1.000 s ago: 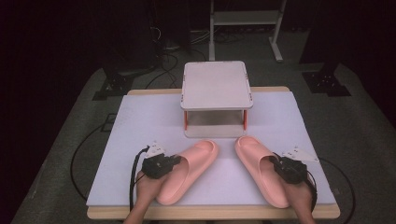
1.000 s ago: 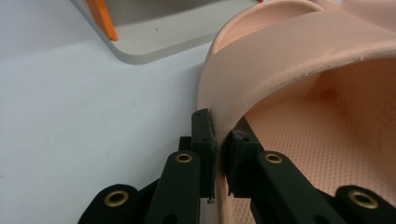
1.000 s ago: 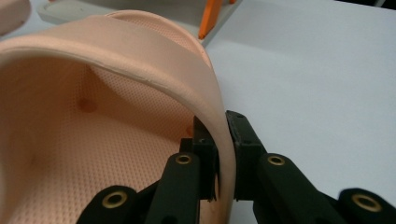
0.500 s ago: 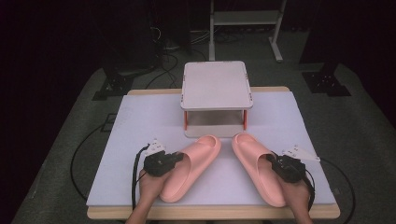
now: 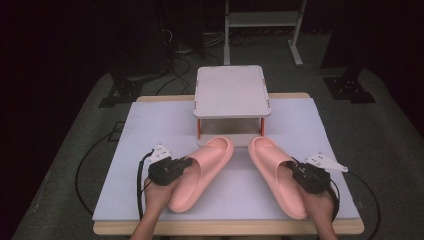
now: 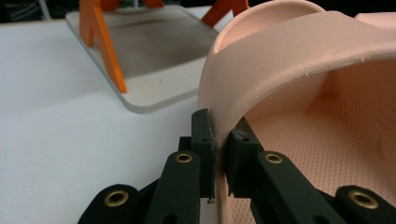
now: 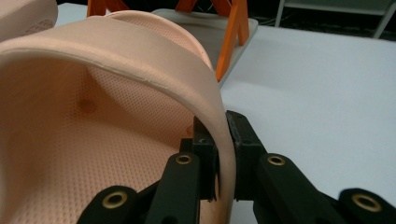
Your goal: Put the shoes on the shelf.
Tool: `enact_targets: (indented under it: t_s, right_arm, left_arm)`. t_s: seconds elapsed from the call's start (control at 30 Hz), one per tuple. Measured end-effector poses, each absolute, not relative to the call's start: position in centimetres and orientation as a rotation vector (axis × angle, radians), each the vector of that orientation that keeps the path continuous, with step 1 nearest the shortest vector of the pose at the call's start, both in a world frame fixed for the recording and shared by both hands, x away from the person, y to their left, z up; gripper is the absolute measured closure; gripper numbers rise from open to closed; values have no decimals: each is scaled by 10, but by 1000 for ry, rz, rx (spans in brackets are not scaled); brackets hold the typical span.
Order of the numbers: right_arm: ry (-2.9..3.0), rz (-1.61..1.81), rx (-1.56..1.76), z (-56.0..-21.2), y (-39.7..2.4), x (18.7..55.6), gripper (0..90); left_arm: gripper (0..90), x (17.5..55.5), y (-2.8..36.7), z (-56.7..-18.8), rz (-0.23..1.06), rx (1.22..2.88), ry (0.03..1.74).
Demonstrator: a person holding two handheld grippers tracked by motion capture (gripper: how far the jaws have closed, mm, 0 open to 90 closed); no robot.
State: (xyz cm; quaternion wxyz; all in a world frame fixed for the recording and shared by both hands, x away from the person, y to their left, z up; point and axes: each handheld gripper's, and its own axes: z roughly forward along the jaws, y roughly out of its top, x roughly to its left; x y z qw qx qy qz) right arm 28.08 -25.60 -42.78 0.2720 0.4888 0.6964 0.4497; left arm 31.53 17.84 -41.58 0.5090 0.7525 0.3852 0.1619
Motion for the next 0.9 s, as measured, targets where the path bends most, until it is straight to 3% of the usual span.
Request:
enact_targets:
  t_s: [0.9]
  right_arm:
    - [1791,1267,1193,-374,-242,285,828]
  left_arm:
    - [835,318,189,-370,471,1745,885]
